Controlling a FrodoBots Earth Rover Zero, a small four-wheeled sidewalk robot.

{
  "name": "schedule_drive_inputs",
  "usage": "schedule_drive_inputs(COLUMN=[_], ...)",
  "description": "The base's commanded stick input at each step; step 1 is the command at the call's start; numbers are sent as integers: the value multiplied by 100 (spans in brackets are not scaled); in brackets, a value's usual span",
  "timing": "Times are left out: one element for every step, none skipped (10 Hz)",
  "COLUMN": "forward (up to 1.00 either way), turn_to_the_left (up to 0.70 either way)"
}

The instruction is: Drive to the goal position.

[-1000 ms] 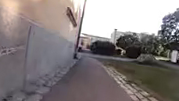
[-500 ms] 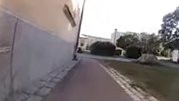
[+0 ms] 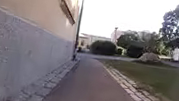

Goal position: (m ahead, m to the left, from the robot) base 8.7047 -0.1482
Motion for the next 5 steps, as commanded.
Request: schedule_drive_inputs(forward=[60,60,60,60,60], turn_to_the_left=[0,0,0,0,0])
